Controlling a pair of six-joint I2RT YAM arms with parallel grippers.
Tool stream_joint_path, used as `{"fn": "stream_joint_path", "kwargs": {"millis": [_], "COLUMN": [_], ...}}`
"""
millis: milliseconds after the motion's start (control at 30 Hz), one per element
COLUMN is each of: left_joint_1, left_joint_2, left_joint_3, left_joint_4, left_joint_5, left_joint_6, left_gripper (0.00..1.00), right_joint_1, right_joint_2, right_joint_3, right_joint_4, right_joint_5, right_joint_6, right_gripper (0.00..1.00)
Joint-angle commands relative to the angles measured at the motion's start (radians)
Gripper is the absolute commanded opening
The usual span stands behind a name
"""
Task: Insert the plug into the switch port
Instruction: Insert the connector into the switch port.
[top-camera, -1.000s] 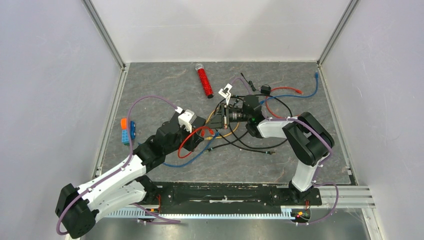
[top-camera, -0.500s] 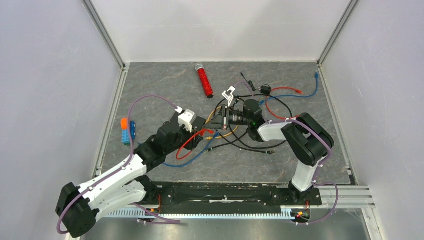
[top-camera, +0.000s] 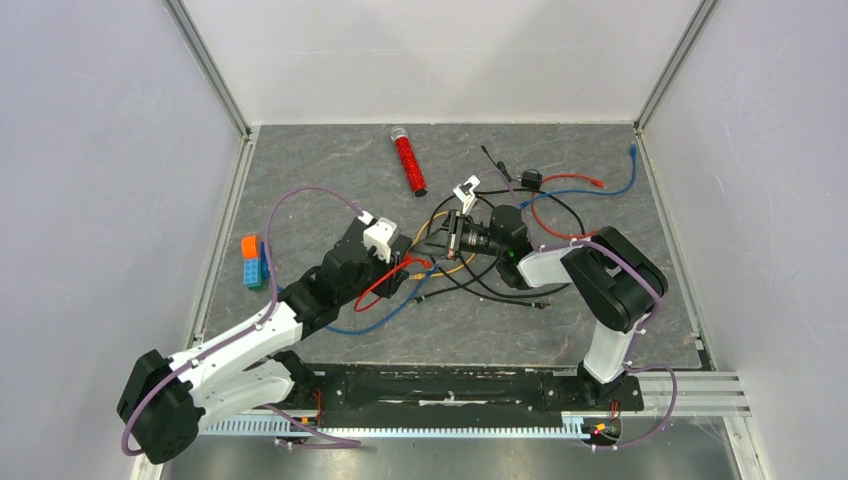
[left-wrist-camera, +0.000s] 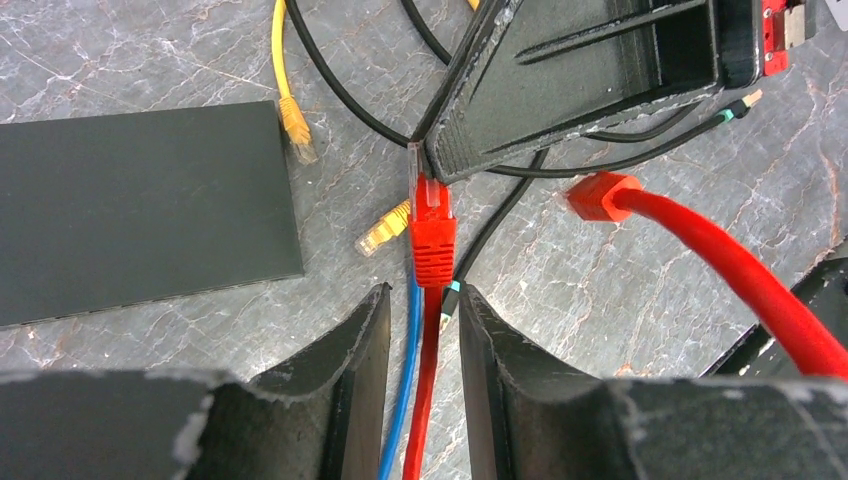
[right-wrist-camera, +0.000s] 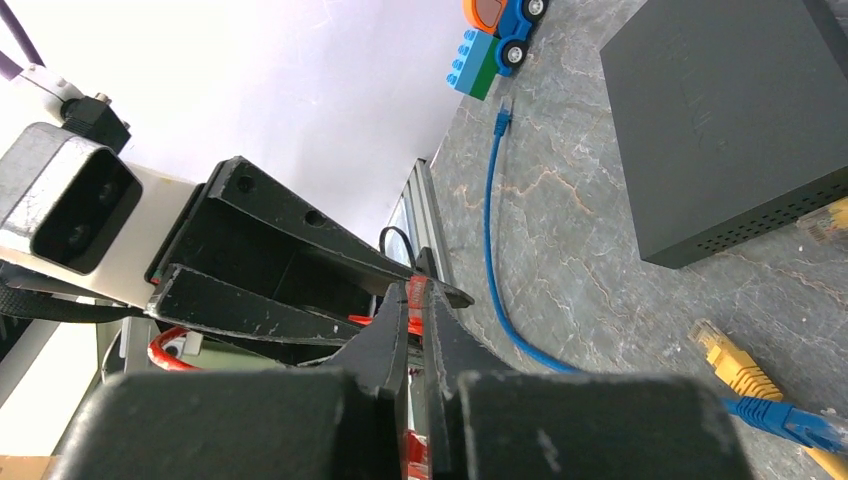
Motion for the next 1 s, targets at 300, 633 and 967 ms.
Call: {"fn": "stream_joint_path", "kwargs": {"millis": [300, 633, 967], "left_joint_1": [-0.001, -0.001, -0.001], "left_joint_2": [-0.035, -0.015, 0.027], "left_joint_3": [0.009, -0.004, 0.02], "left_joint_4": [0.063, 0.135, 0.135], "left_joint_5": [-0.019, -0.006, 0.001], "left_joint_6": [0.061, 0.073, 0.083], "left_gripper": [0.33, 0.28, 0.21], "right_joint_1": [0.002, 0.003, 0.004], "right_joint_2": [0.011, 0.012, 0.012], "right_joint_3": [0.006, 0.016, 0.017], "right_joint_4": [0.053, 0.046, 0.053], "right_joint_5": [0.046, 0.05, 0.058], "right_joint_6": [0.021, 0.031, 0.043], "right_gripper": [0.0, 0.0, 0.0]}}
